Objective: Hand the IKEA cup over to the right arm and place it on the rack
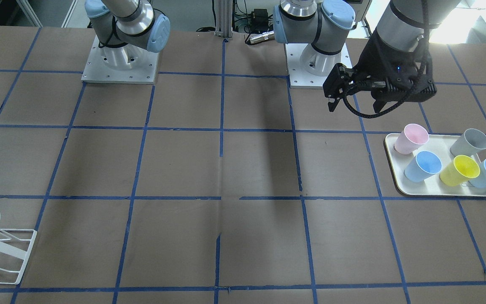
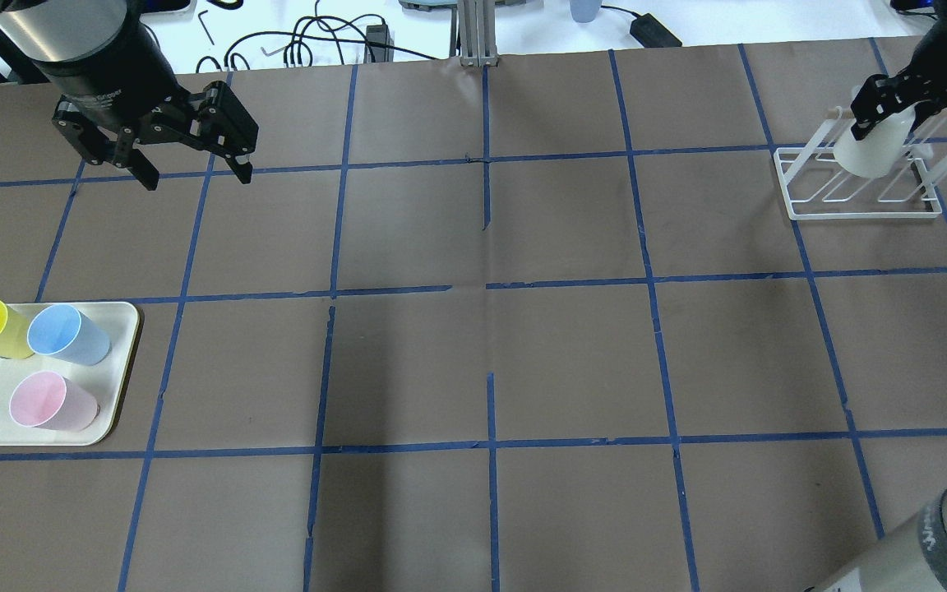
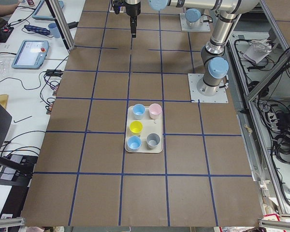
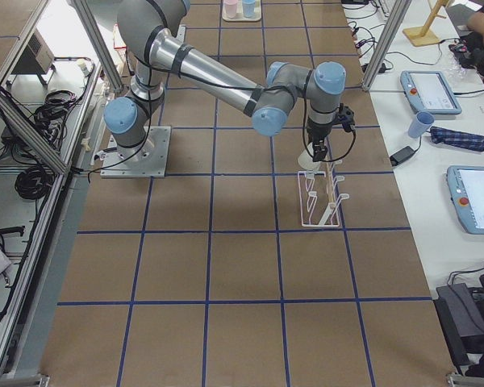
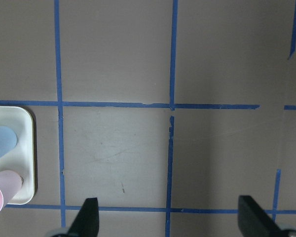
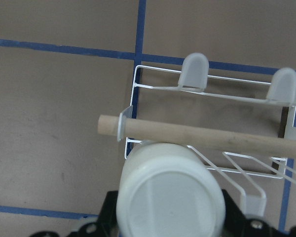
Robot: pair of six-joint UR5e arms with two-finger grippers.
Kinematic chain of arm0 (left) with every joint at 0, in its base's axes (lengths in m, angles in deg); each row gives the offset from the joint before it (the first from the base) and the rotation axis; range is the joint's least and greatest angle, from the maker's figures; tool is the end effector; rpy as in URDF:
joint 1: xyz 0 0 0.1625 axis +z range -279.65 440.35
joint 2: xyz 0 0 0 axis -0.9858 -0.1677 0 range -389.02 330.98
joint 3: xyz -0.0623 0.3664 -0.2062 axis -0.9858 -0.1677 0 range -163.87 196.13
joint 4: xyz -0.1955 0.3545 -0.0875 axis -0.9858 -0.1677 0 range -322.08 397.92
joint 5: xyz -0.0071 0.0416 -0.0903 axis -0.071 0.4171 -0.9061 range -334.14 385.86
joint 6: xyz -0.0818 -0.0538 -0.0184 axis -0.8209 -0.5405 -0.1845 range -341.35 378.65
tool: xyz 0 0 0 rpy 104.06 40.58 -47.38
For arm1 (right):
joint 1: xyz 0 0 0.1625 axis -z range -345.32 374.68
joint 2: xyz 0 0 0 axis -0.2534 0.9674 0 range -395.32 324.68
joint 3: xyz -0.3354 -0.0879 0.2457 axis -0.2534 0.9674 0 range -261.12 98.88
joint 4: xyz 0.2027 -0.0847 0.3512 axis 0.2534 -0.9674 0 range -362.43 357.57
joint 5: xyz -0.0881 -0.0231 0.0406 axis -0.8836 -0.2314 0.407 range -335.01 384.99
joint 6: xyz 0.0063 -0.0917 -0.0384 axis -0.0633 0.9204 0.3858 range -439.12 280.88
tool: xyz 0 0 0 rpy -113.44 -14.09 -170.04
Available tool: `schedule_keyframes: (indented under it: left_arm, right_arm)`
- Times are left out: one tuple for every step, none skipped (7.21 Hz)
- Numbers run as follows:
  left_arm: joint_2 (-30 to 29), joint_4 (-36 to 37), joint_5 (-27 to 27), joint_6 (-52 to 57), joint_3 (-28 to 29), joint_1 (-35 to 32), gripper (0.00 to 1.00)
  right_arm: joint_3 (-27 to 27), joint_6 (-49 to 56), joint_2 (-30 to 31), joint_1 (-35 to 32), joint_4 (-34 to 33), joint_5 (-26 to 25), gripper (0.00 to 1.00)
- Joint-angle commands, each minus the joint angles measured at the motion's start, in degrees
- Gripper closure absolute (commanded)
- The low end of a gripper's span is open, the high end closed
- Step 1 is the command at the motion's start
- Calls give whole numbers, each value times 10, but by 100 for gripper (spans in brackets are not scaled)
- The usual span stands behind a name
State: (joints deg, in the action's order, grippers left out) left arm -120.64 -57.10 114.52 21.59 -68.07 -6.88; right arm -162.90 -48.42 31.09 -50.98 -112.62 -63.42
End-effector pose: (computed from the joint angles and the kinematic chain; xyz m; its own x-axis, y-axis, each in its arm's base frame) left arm -0.1111 -0.5073 0.5149 -0.9997 0.0026 0.0241 0.0029 0.9999 0.0135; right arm -0.1463 -0.6538 0.3572 -0.9936 -0.1110 0.0191 -0.1123 0.9899 -0.0865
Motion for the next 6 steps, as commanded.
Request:
schedule_keyframes:
  left_arm:
    - [3,1,-4,14,-4,1,0]
    - [3,1,-4,14,-4,1,0]
    - [3,2,-3,14,-4,0,0]
    - [1,2,-3,14,-4,0,0]
    - [3,2,-3,14,-4,0,0]
    - [3,3,-3,14,-4,1,0]
  right_arm:
    - [0,6,-1,0,-1,0,17]
    - [0,6,0,0,0,0,13]
    - [0,6,1,0,1,0,13]
    - [2,6,6,0,7,-2,13]
    - [8,5,8,0,10,-4,13]
    - [10,2,23,0,41,-3,13]
